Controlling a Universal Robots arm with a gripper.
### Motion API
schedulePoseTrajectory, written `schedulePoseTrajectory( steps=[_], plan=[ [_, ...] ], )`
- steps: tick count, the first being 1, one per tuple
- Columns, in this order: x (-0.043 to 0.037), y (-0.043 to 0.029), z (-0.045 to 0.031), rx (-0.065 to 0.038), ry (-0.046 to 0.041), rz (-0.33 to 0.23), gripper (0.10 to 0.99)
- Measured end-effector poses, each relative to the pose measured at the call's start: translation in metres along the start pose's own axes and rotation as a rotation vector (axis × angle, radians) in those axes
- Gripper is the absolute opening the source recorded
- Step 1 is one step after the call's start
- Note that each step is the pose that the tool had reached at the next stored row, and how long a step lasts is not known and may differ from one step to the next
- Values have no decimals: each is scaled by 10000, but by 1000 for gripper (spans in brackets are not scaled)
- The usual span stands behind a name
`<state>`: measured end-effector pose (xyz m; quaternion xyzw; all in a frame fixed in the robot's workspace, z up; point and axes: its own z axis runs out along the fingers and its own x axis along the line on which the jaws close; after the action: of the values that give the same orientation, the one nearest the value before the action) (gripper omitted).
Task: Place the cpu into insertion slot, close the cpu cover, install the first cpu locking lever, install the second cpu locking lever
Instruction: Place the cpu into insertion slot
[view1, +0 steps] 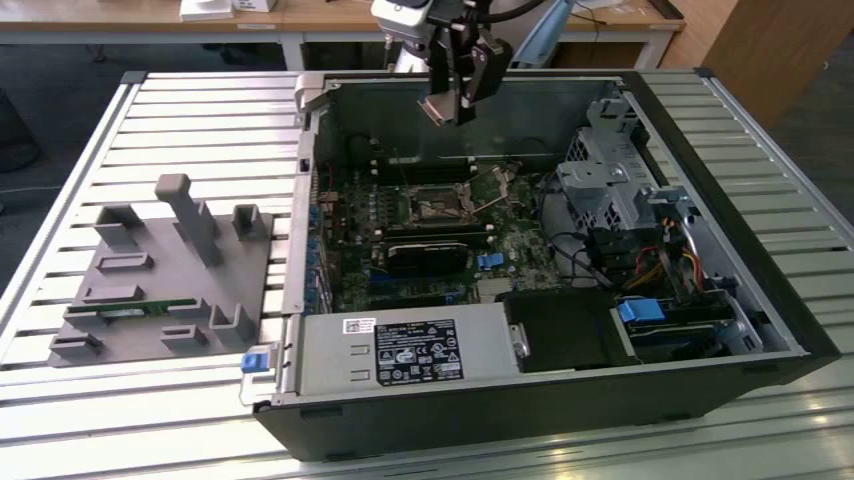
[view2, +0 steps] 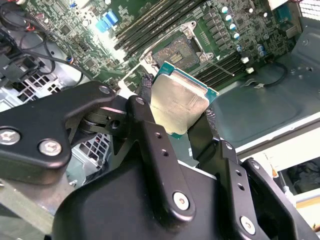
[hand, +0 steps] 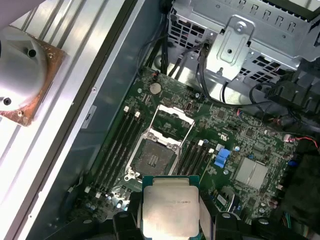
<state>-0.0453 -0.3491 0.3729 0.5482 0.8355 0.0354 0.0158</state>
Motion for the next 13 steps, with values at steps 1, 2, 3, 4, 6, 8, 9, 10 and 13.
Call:
schedulePoseTrajectory(
  steps=[1,2,3,4,6,8,9,10,13],
  plan=[
    [1,-2,1,0,-7,79,541],
    [2,-5,3,0,-14,171,541],
    [3,-8,6,-2,-22,270,541],
    [4,-11,8,-5,-31,393,541],
    [6,-15,12,-7,-48,611,541],
    [6,-16,15,-9,-62,797,541],
    [6,-17,17,-10,-69,890,541],
    [6,-18,18,-12,-75,983,541],
    [6,-19,22,-14,-91,1183,541]
  ],
)
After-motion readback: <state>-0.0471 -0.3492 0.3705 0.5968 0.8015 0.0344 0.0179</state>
